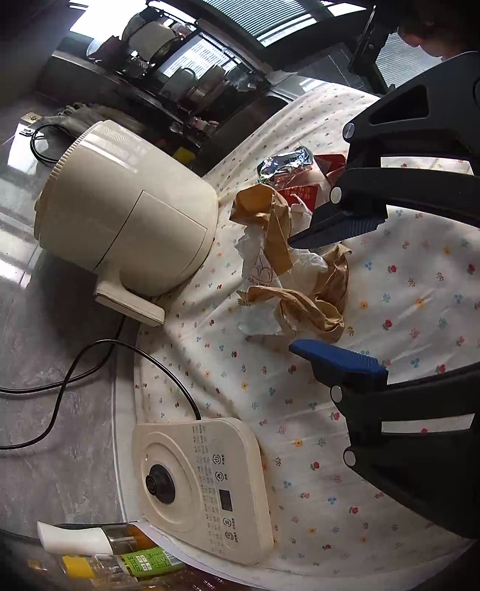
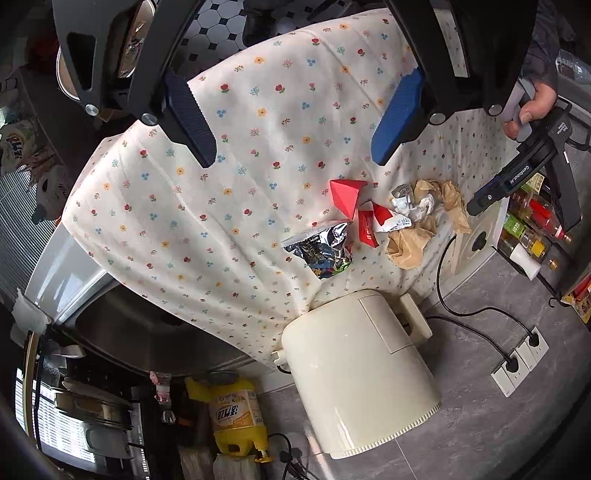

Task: Collect trash
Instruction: 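Grasp the brown paper with the left gripper while the right gripper grasps a red wrapper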

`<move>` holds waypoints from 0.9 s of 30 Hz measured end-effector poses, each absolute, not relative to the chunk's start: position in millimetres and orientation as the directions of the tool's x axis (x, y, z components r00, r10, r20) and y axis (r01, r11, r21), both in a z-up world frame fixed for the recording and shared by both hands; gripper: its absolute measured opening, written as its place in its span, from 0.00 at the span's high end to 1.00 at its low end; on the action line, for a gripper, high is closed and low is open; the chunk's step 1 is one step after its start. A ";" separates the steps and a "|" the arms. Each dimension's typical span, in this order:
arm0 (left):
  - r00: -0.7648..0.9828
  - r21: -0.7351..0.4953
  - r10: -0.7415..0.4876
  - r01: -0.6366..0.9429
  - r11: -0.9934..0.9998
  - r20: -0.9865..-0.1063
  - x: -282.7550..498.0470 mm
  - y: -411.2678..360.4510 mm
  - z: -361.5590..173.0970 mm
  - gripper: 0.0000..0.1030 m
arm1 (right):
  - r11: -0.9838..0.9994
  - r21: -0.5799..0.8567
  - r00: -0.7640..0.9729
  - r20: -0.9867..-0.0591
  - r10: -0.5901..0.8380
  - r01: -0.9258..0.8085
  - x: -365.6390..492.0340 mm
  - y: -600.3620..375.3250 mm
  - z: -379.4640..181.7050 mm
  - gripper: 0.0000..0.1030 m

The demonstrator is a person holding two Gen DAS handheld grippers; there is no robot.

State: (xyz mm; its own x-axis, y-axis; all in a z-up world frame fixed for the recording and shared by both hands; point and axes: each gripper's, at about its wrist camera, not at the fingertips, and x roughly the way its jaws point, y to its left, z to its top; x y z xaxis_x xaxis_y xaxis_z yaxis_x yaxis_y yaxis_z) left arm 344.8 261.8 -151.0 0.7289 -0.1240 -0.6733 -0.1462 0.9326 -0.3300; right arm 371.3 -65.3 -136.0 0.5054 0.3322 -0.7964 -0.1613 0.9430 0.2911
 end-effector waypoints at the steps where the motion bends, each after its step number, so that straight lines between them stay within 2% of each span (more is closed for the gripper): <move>1: 0.725 -0.329 -0.128 -0.142 0.934 -0.677 348.3 263.1 -154.2 0.52 | 0.942 0.293 0.498 -0.800 0.335 -0.164 373.9 -60.1 -138.5 0.20; 3: 0.711 -0.324 -0.137 -0.134 0.937 -0.690 356.3 264.4 -161.4 0.56 | 0.942 0.292 0.485 -0.807 0.336 -0.167 379.0 -49.1 -143.2 0.21; 6: 0.679 -0.319 -0.145 -0.138 0.938 -0.720 366.4 269.3 -174.1 0.81 | 0.940 0.293 0.467 -0.816 0.340 -0.174 387.3 -32.6 -150.2 0.21; 8: 0.684 -0.324 -0.153 -0.129 0.937 -0.713 365.8 271.6 -174.4 0.83 | 0.941 0.289 0.451 -0.826 0.338 -0.177 393.5 -22.3 -156.9 0.25; 10: 0.692 -0.325 -0.167 -0.102 0.940 -0.702 363.4 273.7 -170.7 0.90 | 0.938 0.298 0.427 -0.835 0.347 -0.179 400.2 -13.4 -164.4 0.32; 24: 0.701 -0.341 -0.188 -0.083 0.936 -0.688 334.0 300.2 -163.7 0.90 | 0.940 0.282 0.380 -0.862 0.335 -0.190 430.9 27.6 -200.0 0.47; 26: 0.706 -0.338 -0.188 -0.078 0.938 -0.683 329.4 301.4 -160.3 0.90 | 0.941 0.283 0.380 -0.863 0.333 -0.183 434.1 29.2 -205.5 0.52; 27: 0.706 -0.336 -0.188 -0.075 0.939 -0.683 327.5 301.4 -158.5 0.90 | 0.944 0.274 0.394 -0.860 0.326 -0.183 434.8 29.5 -205.7 0.60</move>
